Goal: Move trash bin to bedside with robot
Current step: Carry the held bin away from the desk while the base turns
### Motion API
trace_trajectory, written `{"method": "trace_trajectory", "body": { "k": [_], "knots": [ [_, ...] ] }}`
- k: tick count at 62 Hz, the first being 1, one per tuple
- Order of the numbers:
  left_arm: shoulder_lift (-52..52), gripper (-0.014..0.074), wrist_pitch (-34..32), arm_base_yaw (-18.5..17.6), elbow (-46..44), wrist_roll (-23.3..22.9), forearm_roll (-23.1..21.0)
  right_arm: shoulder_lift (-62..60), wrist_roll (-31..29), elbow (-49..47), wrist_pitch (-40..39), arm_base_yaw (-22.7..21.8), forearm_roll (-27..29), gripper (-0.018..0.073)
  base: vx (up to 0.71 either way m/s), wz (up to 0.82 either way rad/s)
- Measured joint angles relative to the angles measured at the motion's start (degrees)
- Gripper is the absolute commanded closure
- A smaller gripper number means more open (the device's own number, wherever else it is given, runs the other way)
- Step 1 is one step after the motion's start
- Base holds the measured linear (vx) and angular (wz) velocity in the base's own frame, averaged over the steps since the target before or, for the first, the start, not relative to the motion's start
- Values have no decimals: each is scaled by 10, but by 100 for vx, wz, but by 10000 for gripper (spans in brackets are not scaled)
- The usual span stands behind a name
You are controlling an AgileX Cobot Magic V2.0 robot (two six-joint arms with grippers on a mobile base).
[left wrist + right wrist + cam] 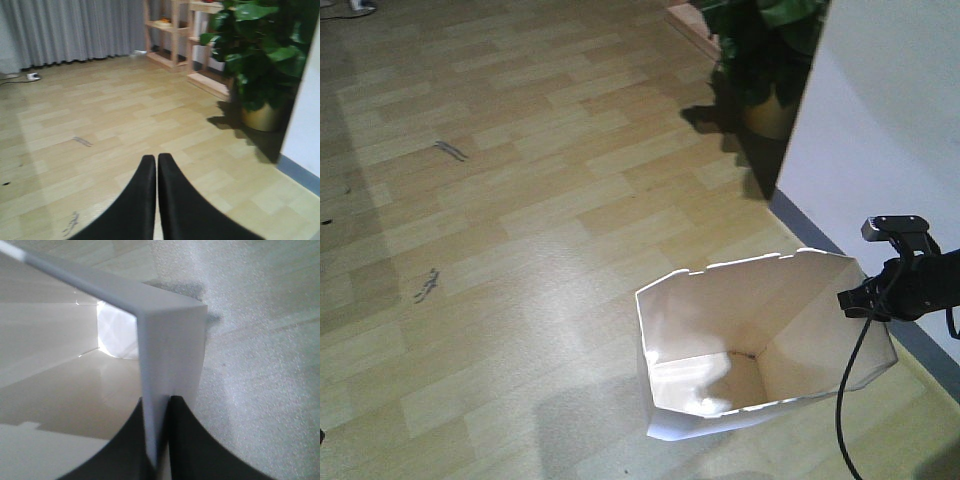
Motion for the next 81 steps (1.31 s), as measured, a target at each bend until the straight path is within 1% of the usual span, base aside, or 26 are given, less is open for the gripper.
{"method": "trace_trajectory", "body": {
  "k": [18, 40, 81],
  "knots": [
    [0, 602, 0, 0, 0, 0, 0, 0, 0, 0, 3, 1, -1, 565, 20, 32],
    [0, 602, 0, 0, 0, 0, 0, 0, 0, 0, 2, 1, -2, 565, 28, 14],
    [0, 602, 0, 0, 0, 0, 0, 0, 0, 0, -5, 0, -4, 565, 39, 21]
  ]
}}
